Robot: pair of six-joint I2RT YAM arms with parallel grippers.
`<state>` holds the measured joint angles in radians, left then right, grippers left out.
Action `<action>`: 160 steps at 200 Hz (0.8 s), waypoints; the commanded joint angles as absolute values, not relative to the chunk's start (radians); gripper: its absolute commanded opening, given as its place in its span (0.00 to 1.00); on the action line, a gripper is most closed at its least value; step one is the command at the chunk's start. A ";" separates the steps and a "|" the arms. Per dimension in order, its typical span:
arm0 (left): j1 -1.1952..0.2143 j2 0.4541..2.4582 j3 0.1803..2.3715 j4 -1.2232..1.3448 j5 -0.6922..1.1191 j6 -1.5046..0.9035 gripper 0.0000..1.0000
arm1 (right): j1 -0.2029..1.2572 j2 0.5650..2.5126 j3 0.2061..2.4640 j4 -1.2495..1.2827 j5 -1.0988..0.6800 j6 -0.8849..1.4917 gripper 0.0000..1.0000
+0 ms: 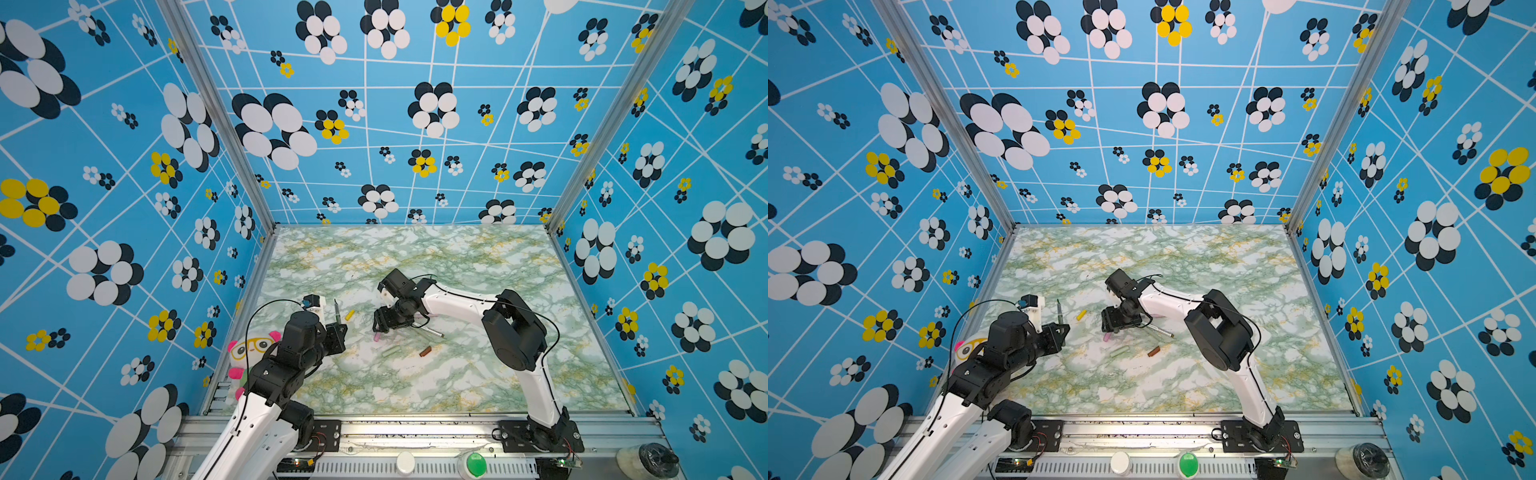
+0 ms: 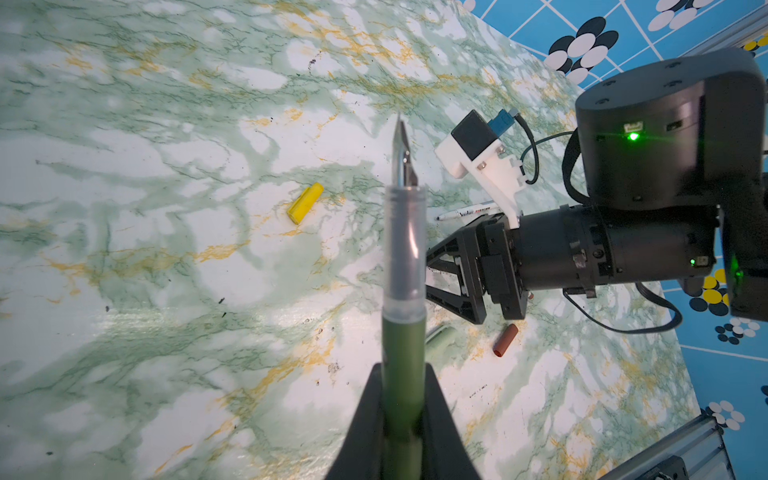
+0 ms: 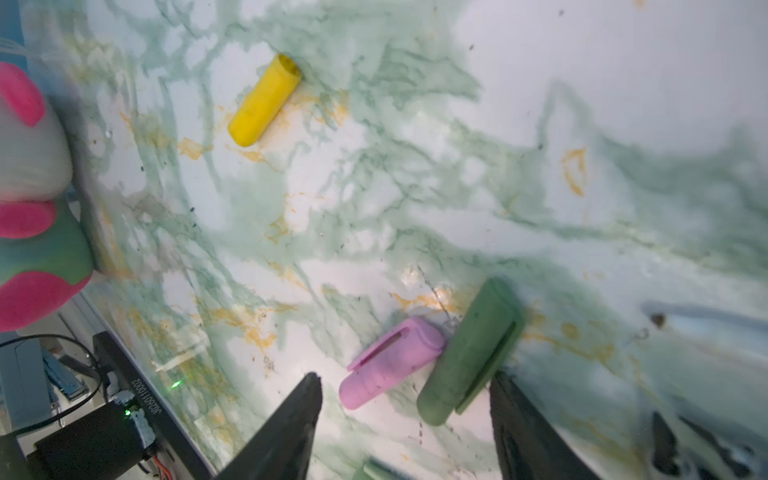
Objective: Insert pens into pen caps
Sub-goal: Rotate the pen cap at the center of the table, then pick up the pen cap from the center of the table.
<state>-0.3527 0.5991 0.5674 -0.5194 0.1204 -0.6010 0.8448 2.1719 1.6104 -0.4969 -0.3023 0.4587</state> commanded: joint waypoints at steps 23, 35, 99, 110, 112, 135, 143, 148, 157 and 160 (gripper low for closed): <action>-0.344 0.603 0.580 -0.503 0.132 -0.584 0.00 | 0.838 2.248 1.672 -0.564 -0.223 0.404 0.59; -0.344 0.605 0.580 -0.500 0.134 -0.584 0.00 | 0.838 2.253 1.677 -0.570 -0.199 0.396 0.56; -0.344 0.624 0.574 -0.477 0.151 -0.590 0.00 | 0.847 2.278 1.694 -0.606 -0.051 0.342 0.47; -0.345 0.624 0.574 -0.474 0.152 -0.593 0.00 | 0.852 2.289 1.710 -0.617 -0.031 0.330 0.45; -0.343 0.624 0.572 -0.474 0.154 -0.594 0.00 | 0.852 2.291 1.713 -0.619 -0.027 0.327 0.45; -0.344 0.625 0.570 -0.469 0.159 -0.601 0.00 | 0.865 2.314 1.748 -0.639 0.006 0.305 0.42; -0.344 0.625 0.570 -0.469 0.161 -0.600 0.00 | 0.869 2.323 1.759 -0.648 0.018 0.298 0.42; -0.345 0.624 0.570 -0.468 0.160 -0.600 0.00 | 0.872 2.328 1.765 -0.652 0.023 0.293 0.41; -0.344 0.624 0.571 -0.471 0.160 -0.600 0.00 | 0.876 2.333 1.772 -0.659 0.032 0.286 0.40; -0.344 0.624 0.571 -0.472 0.160 -0.600 0.00 | 0.878 2.335 1.774 -0.660 0.036 0.284 0.40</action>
